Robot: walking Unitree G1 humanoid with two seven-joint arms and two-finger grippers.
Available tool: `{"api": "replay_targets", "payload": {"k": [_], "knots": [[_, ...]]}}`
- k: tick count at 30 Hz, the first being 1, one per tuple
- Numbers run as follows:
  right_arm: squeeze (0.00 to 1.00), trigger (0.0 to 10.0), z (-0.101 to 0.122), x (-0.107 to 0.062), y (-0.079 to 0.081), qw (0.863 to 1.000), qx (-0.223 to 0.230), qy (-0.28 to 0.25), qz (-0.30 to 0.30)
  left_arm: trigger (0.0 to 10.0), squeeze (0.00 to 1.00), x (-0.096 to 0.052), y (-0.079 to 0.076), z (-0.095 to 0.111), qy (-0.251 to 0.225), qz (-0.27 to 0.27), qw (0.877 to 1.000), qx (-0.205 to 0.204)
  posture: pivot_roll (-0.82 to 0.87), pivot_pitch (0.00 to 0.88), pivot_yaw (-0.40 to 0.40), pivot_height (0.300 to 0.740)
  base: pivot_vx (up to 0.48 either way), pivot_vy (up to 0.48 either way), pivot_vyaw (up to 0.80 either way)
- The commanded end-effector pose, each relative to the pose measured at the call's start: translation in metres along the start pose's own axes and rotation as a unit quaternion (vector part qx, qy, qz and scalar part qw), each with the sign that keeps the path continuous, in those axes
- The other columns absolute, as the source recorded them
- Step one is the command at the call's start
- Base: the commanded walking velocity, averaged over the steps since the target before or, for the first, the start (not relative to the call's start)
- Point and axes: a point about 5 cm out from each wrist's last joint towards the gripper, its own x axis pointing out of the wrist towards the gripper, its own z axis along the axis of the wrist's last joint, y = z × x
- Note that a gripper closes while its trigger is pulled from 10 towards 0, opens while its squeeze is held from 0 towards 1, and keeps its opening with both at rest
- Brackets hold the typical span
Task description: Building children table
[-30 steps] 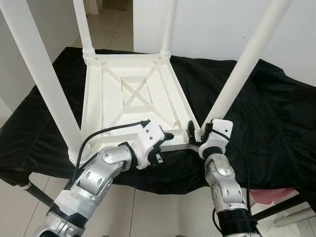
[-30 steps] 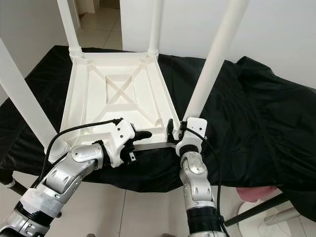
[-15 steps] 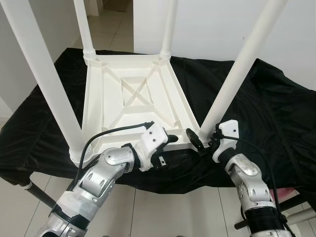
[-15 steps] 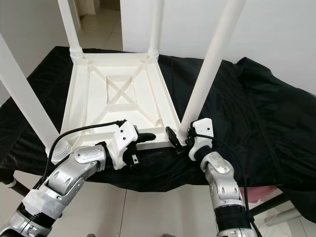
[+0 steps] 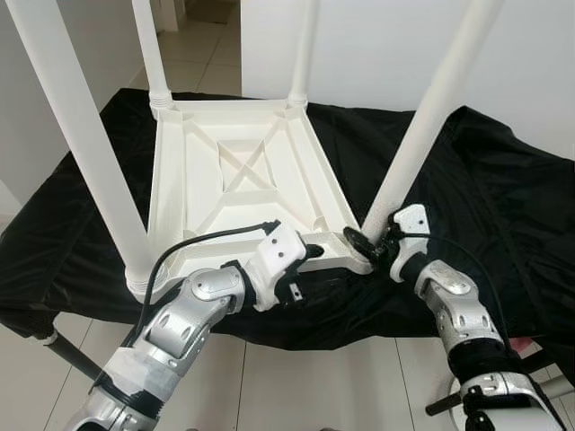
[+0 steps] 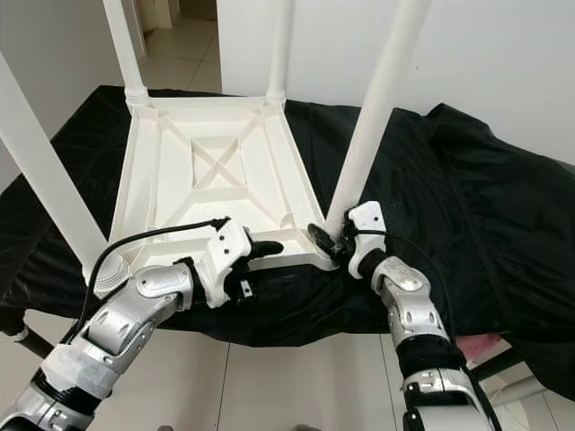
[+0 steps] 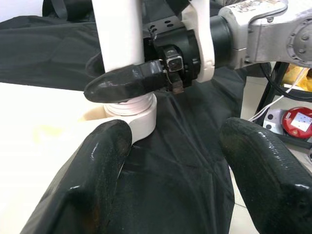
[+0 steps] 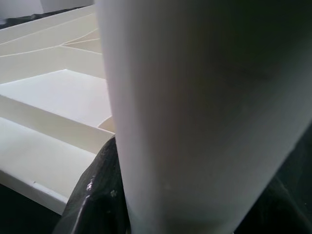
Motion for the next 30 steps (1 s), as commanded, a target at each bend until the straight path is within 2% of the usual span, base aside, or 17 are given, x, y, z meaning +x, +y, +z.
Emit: {"api": "replay_targets", "payload": {"k": [1, 2, 5, 6, 15, 16, 20, 21, 24, 26, 27, 28, 29, 30], "knots": [[0.0, 0.0, -0.011, -0.004, -0.001, 0.999, -0.023, 0.042, 0.006, 10.0, 0.0, 0.0, -0.001, 0.001, 0.009, -0.018, 1.0, 0.007, 0.01, 0.0, -0.052, 0.74, 0.0, 0.0, 0.0], [0.0, 0.0, -0.012, -0.006, -0.007, 0.999, -0.022, 0.045, -0.004, 10.0, 0.0, -0.001, 0.0, 0.001, 0.01, -0.016, 1.0, 0.007, 0.0, 0.0, -0.047, 0.74, 0.0, 0.0, 0.0], [0.0, 0.0, -0.012, -0.006, -0.007, 0.999, -0.022, 0.045, -0.004, 10.0, 0.0, -0.001, 0.0, 0.001, 0.01, -0.016, 1.0, 0.007, 0.0, 0.0, -0.047, 0.74, 0.0, 0.0, 0.0], [0.0, 10.0, -0.011, -0.007, -0.008, 0.999, -0.013, 0.041, -0.006, 10.0, 0.0, -0.001, 0.001, 0.0, 0.01, -0.016, 1.0, 0.007, 0.0, 0.0, -0.045, 0.74, 0.0, 0.0, 0.0], [0.0, 10.0, -0.007, -0.008, -0.006, 0.999, 0.003, 0.02, -0.043, 10.0, 0.0, -0.001, 0.002, 0.001, 0.012, -0.017, 1.0, 0.007, -0.02, 0.0, -0.032, 0.74, 0.0, 0.0, 0.0], [0.0, 10.0, -0.005, -0.007, -0.002, 0.997, 0.013, 0.012, -0.069, 10.0, 0.0, -0.001, 0.003, 0.0, 0.013, -0.018, 1.0, 0.007, -0.02, 0.0, -0.028, 0.74, 0.0, 0.0, 0.0], [0.0, 10.0, -0.004, -0.006, 0.002, 0.996, 0.023, 0.006, -0.091, 10.0, 0.0, -0.001, 0.003, 0.0, 0.013, -0.019, 1.0, 0.008, -0.02, 0.0, -0.026, 0.74, 0.0, 0.0, 0.0], [0.0, 10.0, -0.005, -0.004, 0.009, 0.988, 0.051, -0.002, -0.144, 10.0, 0.0, -0.001, 0.004, 0.001, 0.014, -0.02, 1.0, 0.008, -0.03, 0.0, -0.017, 0.74, 0.0, 0.0, 0.0], [0.0, 10.0, -0.005, -0.004, 0.009, 0.988, 0.051, -0.002, -0.144, 10.0, 0.0, -0.001, 0.004, 0.001, 0.014, -0.02, 1.0, 0.008, -0.03, 0.0, -0.017, 0.74, 0.0, 0.0, 0.0], [0.0, 10.0, -0.008, -0.002, 0.022, 0.967, 0.101, -0.007, -0.235, 10.0, 0.0, 0.0, 0.005, 0.001, 0.014, -0.023, 1.0, 0.008, -0.03, 0.0, -0.01, 0.74, 0.0, 0.0, 0.0], [0.0, 10.0, -0.008, -0.002, 0.022, 0.967, 0.101, -0.007, -0.235, 10.0, 0.0, 0.0, 0.005, 0.001, 0.014, -0.023, 1.0, 0.008, -0.03, 0.0, -0.01, 0.74, 0.0, 0.0, 0.0], [0.0, 10.0, -0.009, 0.001, 0.03, 0.951, 0.122, -0.006, -0.283, 10.0, 0.0, 0.001, 0.005, 0.002, 0.013, -0.023, 1.0, 0.009, -0.03, 0.0, -0.01, 0.74, 0.0, 0.0, 0.0], [0.0, 10.0, -0.009, 0.001, 0.03, 0.951, 0.122, -0.006, -0.283, 10.0, 0.0, 0.001, 0.005, 0.002, 0.013, -0.023, 1.0, 0.009, -0.03, 0.0, -0.01, 0.74, 0.0, 0.0, 0.0], [0.0, 10.0, -0.009, 0.005, 0.036, 0.939, 0.136, -0.007, -0.316, 10.0, 0.0, 0.001, 0.006, 0.002, 0.013, -0.023, 1.0, 0.01, -0.03, 0.0, -0.01, 0.74, 0.0, 0.0, 0.0]]}}
